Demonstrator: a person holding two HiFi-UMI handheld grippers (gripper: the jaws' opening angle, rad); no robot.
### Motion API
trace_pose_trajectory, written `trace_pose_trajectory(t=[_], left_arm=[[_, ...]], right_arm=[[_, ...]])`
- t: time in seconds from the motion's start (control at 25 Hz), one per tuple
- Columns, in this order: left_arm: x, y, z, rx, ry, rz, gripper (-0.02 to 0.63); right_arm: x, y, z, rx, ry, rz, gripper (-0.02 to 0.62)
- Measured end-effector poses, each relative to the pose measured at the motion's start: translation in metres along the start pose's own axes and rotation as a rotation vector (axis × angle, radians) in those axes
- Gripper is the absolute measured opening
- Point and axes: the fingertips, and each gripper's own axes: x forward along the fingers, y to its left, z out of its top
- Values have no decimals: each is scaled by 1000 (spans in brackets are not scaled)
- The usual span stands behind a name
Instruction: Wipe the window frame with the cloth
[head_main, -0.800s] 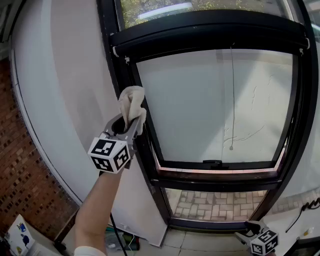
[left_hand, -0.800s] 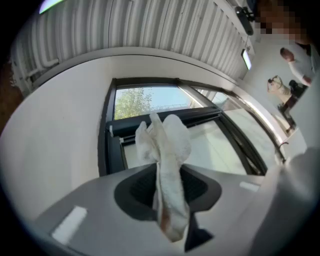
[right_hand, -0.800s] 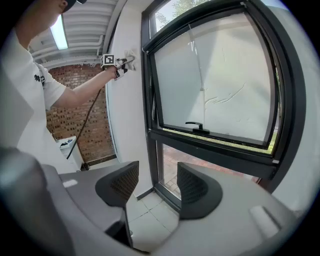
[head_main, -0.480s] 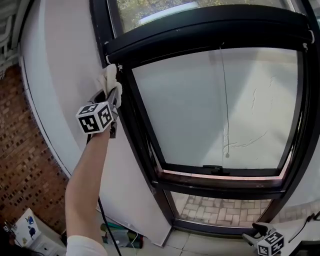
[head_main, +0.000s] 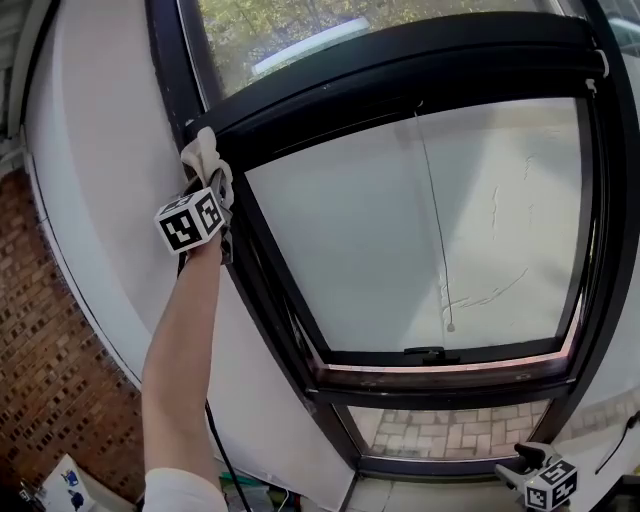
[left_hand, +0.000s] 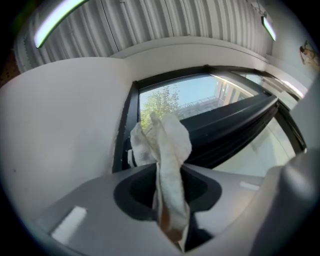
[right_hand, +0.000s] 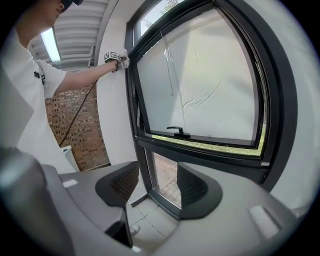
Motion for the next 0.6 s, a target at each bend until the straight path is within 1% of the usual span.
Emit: trace_pose_trajectory(t=[0.16,0.36,0.6], left_arm=[[11,-39,14,33,-19,-48,130],[7,-113,33,90,-50,-145,130],[-1,-197,57,89,-75,-239,130]], right_arm=[[-3,-8,-7,4,-3,-31,242],[-11,-15,-18,24,2,-32,242],[-26,-31,-13,4,-17,-40,242]])
